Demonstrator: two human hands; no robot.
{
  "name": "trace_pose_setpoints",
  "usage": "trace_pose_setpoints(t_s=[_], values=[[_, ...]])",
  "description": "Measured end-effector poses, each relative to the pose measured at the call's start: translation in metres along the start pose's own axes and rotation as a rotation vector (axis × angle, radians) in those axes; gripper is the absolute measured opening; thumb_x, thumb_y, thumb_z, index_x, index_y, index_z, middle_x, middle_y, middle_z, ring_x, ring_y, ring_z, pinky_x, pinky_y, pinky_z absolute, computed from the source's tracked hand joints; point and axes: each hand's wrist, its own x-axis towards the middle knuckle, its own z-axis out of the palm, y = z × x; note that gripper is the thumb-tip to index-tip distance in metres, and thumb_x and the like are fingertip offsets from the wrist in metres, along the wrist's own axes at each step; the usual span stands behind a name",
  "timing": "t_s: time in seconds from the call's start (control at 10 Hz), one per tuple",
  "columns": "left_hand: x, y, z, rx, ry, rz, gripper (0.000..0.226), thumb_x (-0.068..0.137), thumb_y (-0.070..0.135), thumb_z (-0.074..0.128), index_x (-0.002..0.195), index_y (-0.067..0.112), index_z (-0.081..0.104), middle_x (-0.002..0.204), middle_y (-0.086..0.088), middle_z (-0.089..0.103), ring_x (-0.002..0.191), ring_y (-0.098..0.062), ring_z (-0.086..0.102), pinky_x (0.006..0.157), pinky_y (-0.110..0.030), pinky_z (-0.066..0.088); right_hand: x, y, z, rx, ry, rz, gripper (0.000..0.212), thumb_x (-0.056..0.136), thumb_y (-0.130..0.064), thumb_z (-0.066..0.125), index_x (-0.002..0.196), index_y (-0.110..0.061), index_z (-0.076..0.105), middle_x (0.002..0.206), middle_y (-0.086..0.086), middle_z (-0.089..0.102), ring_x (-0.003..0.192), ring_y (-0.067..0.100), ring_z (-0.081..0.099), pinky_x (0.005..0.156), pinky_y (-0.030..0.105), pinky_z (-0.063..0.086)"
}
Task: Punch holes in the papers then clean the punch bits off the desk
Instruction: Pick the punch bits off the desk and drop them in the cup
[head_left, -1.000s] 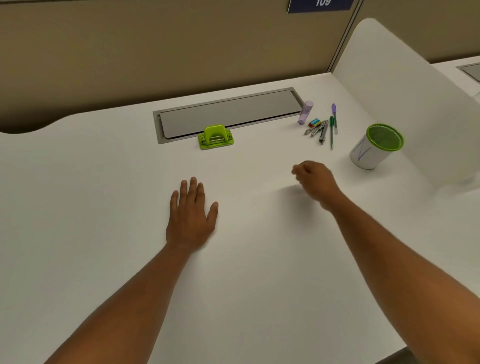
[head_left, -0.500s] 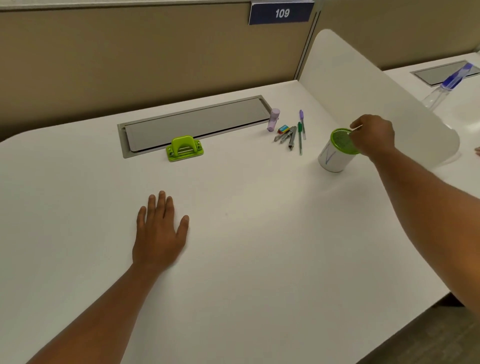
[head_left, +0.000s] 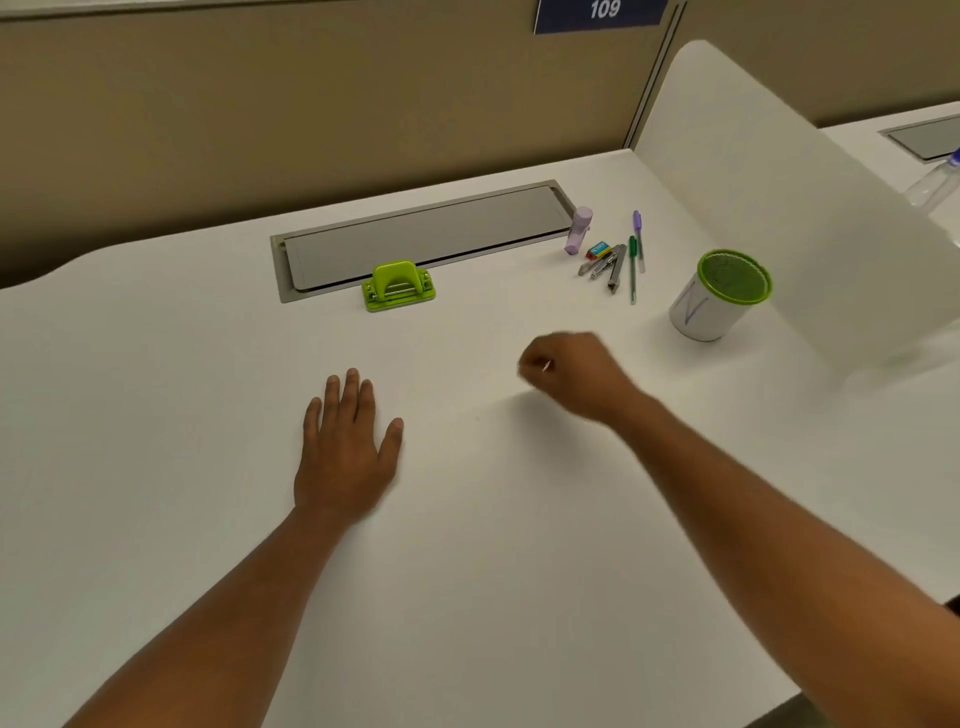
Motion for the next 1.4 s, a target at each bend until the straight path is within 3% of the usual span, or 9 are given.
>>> trace_pose_setpoints(t_s=[0.2, 0.5, 0.7, 0.8, 0.9, 1.0, 1.1, 1.3, 1.4], values=[[0.001, 0.0, -0.002, -0.01, 0.001, 0.003, 0.075, 0.096, 0.057, 0.014, 0.154, 0.011, 0.023, 0.165, -0.005, 0.011, 0.152, -0.021, 0.002, 0.123, -0.043, 0.006, -0.008, -0.027, 0.046, 0.008, -0.158, -0.052, 0.015, 0.088, -0.019, 0.06, 0.097, -0.015, 0.072, 0.095, -0.002, 0.071, 0.084, 0.016, 0.062, 0.072, 0.025, 0.045], [0.0, 0.0, -0.002, -0.028, 0.012, 0.006, 0.074, 0.097, 0.056, 0.017, 0.153, 0.01, 0.026, 0.164, -0.006, 0.014, 0.152, -0.023, 0.005, 0.123, -0.044, 0.008, -0.009, -0.032, 0.059, -0.183, -0.132, -0.104, 0.02, 0.091, -0.02, 0.05, 0.093, -0.014, 0.069, 0.088, 0.005, 0.063, 0.078, 0.025, 0.058, 0.068, 0.036, 0.052], [0.0, -0.001, -0.002, -0.034, 0.01, 0.01, 0.075, 0.096, 0.057, 0.015, 0.154, 0.01, 0.025, 0.164, -0.006, 0.013, 0.152, -0.023, 0.005, 0.123, -0.044, 0.008, -0.013, -0.034, 0.066, -0.274, -0.059, -0.177, 0.015, 0.088, -0.018, 0.049, 0.076, -0.01, 0.055, 0.075, 0.003, 0.054, 0.07, 0.026, 0.051, 0.055, 0.034, 0.04], [-0.001, -0.002, -0.001, -0.032, 0.012, 0.008, 0.075, 0.096, 0.057, 0.015, 0.154, 0.01, 0.026, 0.164, -0.007, 0.014, 0.152, -0.023, 0.006, 0.123, -0.045, 0.009, -0.012, -0.034, 0.062, -0.2, -0.11, -0.092, 0.011, 0.083, -0.019, 0.052, 0.075, -0.013, 0.051, 0.076, 0.0, 0.053, 0.071, 0.023, 0.051, 0.056, 0.031, 0.036], [0.0, -0.002, 0.0, -0.04, 0.017, 0.013, 0.075, 0.097, 0.057, 0.016, 0.154, 0.01, 0.026, 0.164, -0.007, 0.014, 0.152, -0.023, 0.006, 0.123, -0.045, 0.009, -0.01, -0.025, 0.05, 0.015, -0.115, 0.054, 0.009, 0.082, -0.02, 0.056, 0.078, -0.012, 0.059, 0.077, -0.003, 0.059, 0.071, 0.018, 0.055, 0.063, 0.032, 0.044], [0.001, -0.002, -0.001, -0.035, 0.004, 0.012, 0.075, 0.096, 0.057, 0.015, 0.154, 0.011, 0.024, 0.164, -0.006, 0.012, 0.152, -0.023, 0.004, 0.123, -0.044, 0.008, -0.009, -0.008, 0.022, 0.249, -0.005, 0.193, 0.008, 0.082, -0.017, 0.061, 0.079, -0.011, 0.066, 0.068, -0.01, 0.061, 0.062, 0.007, 0.053, 0.059, 0.023, 0.042], [-0.001, -0.003, 0.0, -0.03, 0.013, 0.012, 0.074, 0.097, 0.056, 0.016, 0.153, 0.009, 0.026, 0.164, -0.006, 0.014, 0.152, -0.023, 0.006, 0.123, -0.045, 0.009, -0.011, -0.002, 0.013, 0.286, 0.008, 0.222, 0.009, 0.082, -0.018, 0.061, 0.08, -0.012, 0.066, 0.07, -0.009, 0.062, 0.062, 0.007, 0.052, 0.058, 0.021, 0.042], [0.0, 0.0, 0.0, -0.032, 0.012, 0.014, 0.074, 0.097, 0.056, 0.017, 0.154, 0.01, 0.026, 0.164, -0.006, 0.013, 0.152, -0.023, 0.005, 0.123, -0.044, 0.008, -0.019, -0.018, 0.043, 0.082, -0.142, 0.049, 0.01, 0.085, -0.022, 0.06, 0.086, -0.018, 0.068, 0.084, -0.006, 0.069, 0.077, 0.014, 0.062, 0.072, 0.03, 0.051], [0.001, -0.001, -0.001, -0.026, 0.014, 0.011, 0.074, 0.097, 0.056, 0.016, 0.153, 0.01, 0.026, 0.164, -0.006, 0.014, 0.152, -0.023, 0.005, 0.123, -0.044, 0.008, -0.018, -0.024, 0.055, -0.058, -0.135, -0.034, 0.015, 0.087, -0.022, 0.055, 0.091, -0.018, 0.069, 0.088, -0.003, 0.067, 0.079, 0.018, 0.06, 0.07, 0.031, 0.05]])
